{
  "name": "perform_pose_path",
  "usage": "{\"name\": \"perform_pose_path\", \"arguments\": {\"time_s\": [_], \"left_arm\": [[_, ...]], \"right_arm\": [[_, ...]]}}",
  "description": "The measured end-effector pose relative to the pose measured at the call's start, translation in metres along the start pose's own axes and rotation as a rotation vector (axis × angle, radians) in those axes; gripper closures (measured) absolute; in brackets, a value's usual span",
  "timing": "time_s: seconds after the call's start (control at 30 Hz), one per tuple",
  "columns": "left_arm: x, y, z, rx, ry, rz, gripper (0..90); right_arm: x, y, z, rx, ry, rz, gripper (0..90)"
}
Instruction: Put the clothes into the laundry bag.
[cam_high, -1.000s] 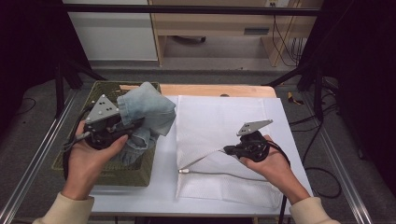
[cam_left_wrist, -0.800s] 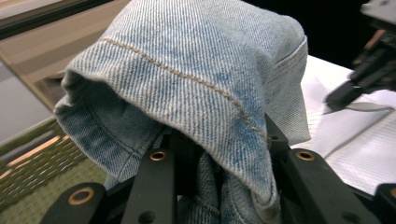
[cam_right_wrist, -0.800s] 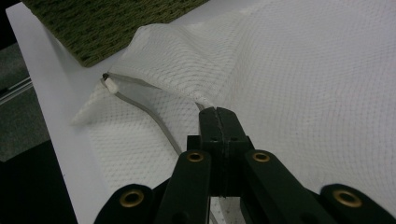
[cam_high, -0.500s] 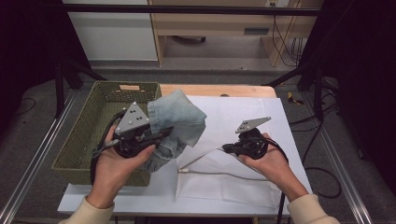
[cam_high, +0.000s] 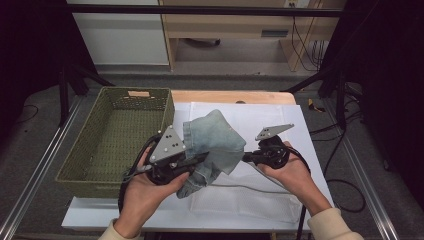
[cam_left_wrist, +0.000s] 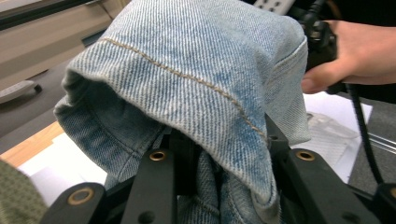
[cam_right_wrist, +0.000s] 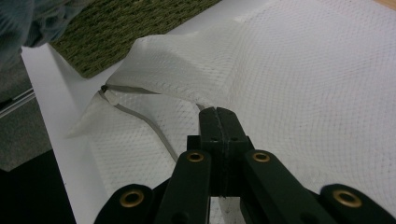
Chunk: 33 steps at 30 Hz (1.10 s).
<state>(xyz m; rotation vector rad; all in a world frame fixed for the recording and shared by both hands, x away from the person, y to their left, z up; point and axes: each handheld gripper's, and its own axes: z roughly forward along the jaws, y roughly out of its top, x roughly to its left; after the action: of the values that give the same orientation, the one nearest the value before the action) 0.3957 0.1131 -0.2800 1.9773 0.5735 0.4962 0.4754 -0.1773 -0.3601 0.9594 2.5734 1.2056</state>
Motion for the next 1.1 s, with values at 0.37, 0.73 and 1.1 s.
{"name": "perform_pose_path", "arguments": {"time_s": [0.37, 0.73, 1.1], "left_arm": [[-0.015, 0.003, 0.013, -0.005, -0.044, 0.011, 66.0], [-0.017, 0.001, 0.020, 0.000, -0.056, 0.011, 66.0], [-0.020, 0.000, 0.024, 0.004, -0.059, 0.014, 66.0]], "right_arm": [[-0.003, 0.000, 0.000, -0.004, 0.010, 0.015, 90.0], [-0.006, -0.001, -0.001, -0.008, 0.010, 0.026, 90.0], [-0.009, -0.001, -0.001, -0.013, 0.007, 0.029, 90.0]]}}
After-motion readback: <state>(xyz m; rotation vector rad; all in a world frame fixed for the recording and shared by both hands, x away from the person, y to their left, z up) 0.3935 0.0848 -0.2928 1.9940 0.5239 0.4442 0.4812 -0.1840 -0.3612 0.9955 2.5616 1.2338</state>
